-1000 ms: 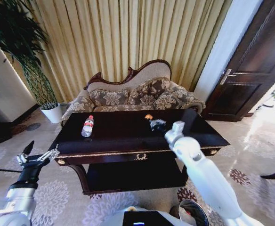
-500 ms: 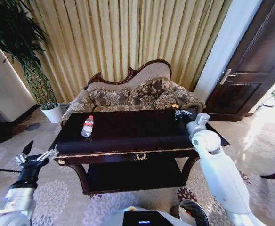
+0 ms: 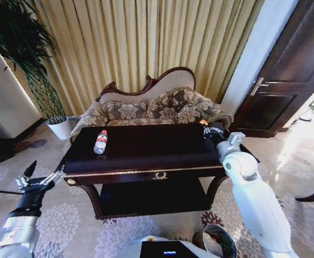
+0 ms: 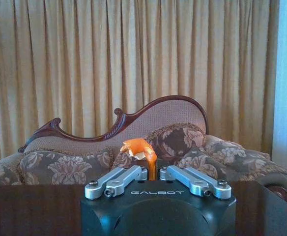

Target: Move to the front of the table and place the trash on the table into the trash bin.

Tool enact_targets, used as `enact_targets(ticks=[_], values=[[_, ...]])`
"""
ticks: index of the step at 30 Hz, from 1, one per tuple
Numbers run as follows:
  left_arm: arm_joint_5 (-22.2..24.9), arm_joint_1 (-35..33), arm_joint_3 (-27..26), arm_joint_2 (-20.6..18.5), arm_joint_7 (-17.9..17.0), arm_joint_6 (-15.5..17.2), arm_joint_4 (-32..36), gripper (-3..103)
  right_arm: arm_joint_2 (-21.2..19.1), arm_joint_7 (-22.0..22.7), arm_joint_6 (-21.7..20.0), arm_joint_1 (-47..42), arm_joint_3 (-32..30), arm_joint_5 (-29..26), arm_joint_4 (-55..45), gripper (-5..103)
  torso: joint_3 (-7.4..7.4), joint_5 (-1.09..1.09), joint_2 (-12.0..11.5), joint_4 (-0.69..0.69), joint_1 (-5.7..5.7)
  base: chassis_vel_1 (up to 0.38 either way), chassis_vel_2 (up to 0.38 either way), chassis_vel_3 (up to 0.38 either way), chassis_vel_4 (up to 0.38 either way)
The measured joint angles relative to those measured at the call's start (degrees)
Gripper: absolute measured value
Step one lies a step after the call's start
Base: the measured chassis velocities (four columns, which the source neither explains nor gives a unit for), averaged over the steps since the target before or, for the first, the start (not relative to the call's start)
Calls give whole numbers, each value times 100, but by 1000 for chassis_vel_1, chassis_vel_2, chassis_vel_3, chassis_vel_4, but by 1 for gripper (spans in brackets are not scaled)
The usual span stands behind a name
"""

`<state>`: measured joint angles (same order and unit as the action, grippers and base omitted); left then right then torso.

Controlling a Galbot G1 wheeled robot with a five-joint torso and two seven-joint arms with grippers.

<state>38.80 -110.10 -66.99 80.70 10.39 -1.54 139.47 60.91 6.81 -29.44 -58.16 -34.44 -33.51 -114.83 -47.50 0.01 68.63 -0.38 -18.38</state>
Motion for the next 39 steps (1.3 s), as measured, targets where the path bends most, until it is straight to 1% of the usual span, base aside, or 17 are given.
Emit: enact_targets(ticks=[13,20,21,22,23,24,25,27,29,30,32,33,34,35,37,38,39], values=[[-1,-15,6,30,14,-8,24,100,5,0,10,-193,-144,-12,-87,7,2,-1,3,0,4,267,-256,-254,264],[1,-23,13,59,14,-12,38,100,118,-1,22,-416,-116,115,-21,7,3,-3,4,2,5,221,-225,-194,227],[8,-27,8,61,14,-20,38,100,198,-1,22,-560,-112,231,107,7,3,0,4,0,6,97,-116,-74,105],[15,-28,-1,62,14,-31,38,100,268,-2,58,-694,-113,394,255,7,3,-3,5,1,6,43,-67,-74,105],[15,-28,-1,62,14,-31,38,100,268,-2,58,-694,-113,394,255,7,3,-3,5,1,6,43,-67,-74,105],[27,-33,-12,62,14,-65,30,100,356,-1,191,-889,-111,671,517,7,3,2,4,-1,6,0,0,0,0],[27,-33,-12,62,14,-65,30,100,356,-1,191,-889,-111,671,517,7,3,2,4,-1,6,0,0,0,0],[58,-61,-42,63,44,-141,-17,100,466,-1,483,-1185,-136,1059,1024,7,0,-1,0,0,1,0,0,0,0],[89,-77,-59,63,85,-188,-72,100,532,-1,618,-1352,-176,1057,1436,7,-2,2,-3,0,-4,0,0,0,0],[89,-77,-59,63,85,-188,-72,100,532,-1,618,-1352,-176,1057,1436,7,-2,2,-3,0,-4,0,0,0,0],[97,-57,-51,61,109,-222,-141,100,584,-1,669,-1418,-214,794,1852,7,-2,-1,-3,0,-4,0,0,0,0],[97,-57,-51,61,109,-222,-141,100,584,-1,669,-1418,-214,794,1852,7,-2,-1,-3,0,-4,0,0,0,0],[97,-34,-37,57,114,-226,-166,100,601,-1,707,-1422,-222,739,2116,7,-1,-1,-3,1,-4,0,0,0,0],[97,-25,-29,54,115,-226,-174,100,605,-1,746,-1421,-224,738,2257,7,-1,-1,-3,1,-3,0,0,0,0],[97,7,-17,34,115,-225,-184,100,590,-1,919,-1394,-217,803,2933,7,1,0,0,1,1,0,0,0,0],[97,7,-17,34,115,-225,-184,100,590,-1,919,-1394,-217,803,2933,7,1,0,0,1,1,0,0,0,0],[102,14,-18,16,114,-225,-190,100,552,0,1030,-1373,-173,856,3343,7,1,0,2,0,3,0,0,0,0]])
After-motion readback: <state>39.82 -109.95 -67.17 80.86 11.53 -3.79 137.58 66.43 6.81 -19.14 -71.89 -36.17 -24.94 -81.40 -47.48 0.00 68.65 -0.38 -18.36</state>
